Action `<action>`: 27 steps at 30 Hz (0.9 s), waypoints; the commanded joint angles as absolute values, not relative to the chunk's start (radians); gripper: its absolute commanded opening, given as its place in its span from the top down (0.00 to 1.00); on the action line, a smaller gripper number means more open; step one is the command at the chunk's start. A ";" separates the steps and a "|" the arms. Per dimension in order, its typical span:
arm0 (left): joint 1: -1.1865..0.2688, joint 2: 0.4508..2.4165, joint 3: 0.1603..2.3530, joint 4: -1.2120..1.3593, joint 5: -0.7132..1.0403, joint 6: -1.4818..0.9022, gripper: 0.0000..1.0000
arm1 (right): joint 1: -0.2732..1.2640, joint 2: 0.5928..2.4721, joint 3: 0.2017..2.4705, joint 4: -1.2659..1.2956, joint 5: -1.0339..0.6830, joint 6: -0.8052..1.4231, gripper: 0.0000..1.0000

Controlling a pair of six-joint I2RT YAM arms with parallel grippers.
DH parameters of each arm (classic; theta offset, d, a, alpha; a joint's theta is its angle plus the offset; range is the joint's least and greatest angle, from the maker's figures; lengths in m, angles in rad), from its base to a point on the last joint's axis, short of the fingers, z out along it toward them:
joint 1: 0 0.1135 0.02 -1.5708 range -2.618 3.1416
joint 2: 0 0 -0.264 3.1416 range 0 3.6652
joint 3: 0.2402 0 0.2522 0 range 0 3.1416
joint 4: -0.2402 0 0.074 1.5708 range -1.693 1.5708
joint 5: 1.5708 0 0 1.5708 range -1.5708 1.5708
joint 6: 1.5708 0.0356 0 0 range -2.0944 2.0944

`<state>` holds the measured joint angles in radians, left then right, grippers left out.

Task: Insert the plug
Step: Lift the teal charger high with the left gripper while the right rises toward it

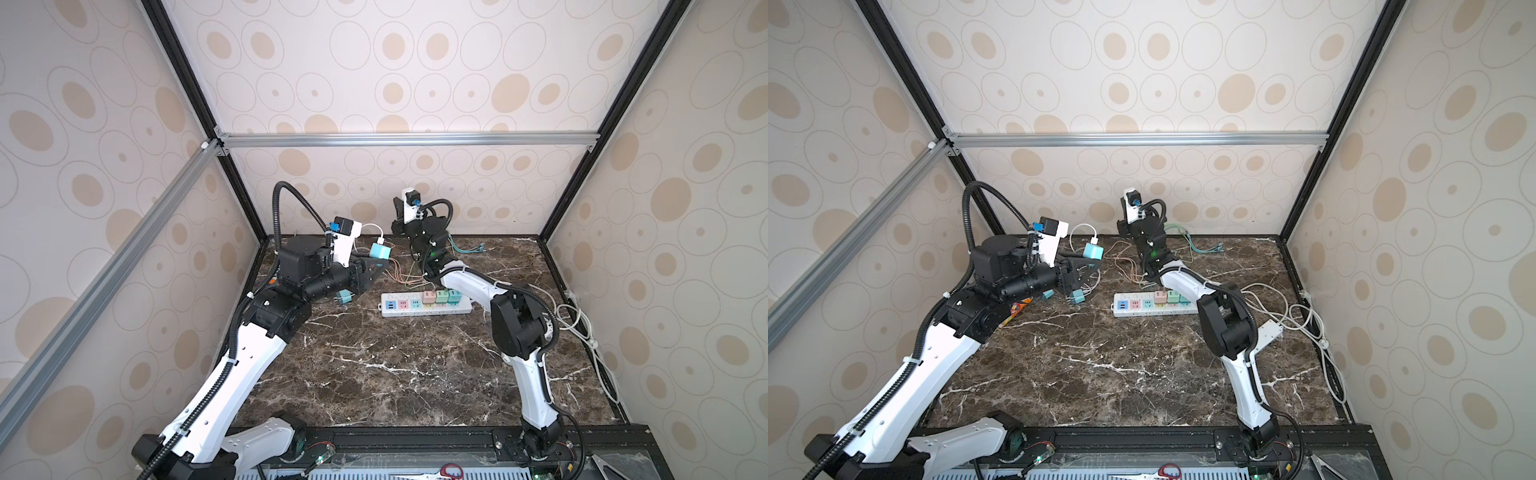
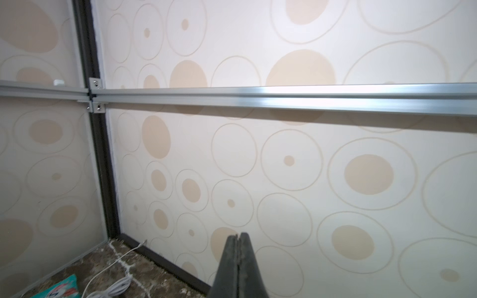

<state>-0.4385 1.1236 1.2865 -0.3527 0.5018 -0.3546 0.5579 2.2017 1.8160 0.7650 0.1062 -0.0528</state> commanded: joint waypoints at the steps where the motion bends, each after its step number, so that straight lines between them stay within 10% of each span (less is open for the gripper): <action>1: -0.437 1.118 1.301 -0.316 0.523 -0.337 1.00 | 0.536 2.132 1.854 0.817 0.159 -0.012 1.00; 5: -0.437 1.124 1.313 -0.316 0.501 -0.336 1.00 | 0.522 2.104 1.802 0.735 -0.062 -0.111 0.86; 11: -0.432 1.132 1.462 -0.370 0.406 -0.307 1.00 | 0.547 2.063 1.536 0.718 -0.354 -0.097 0.00; 27: -0.431 1.214 1.725 -0.439 0.465 -0.270 1.00 | 0.681 2.343 1.704 0.758 -0.482 0.087 0.01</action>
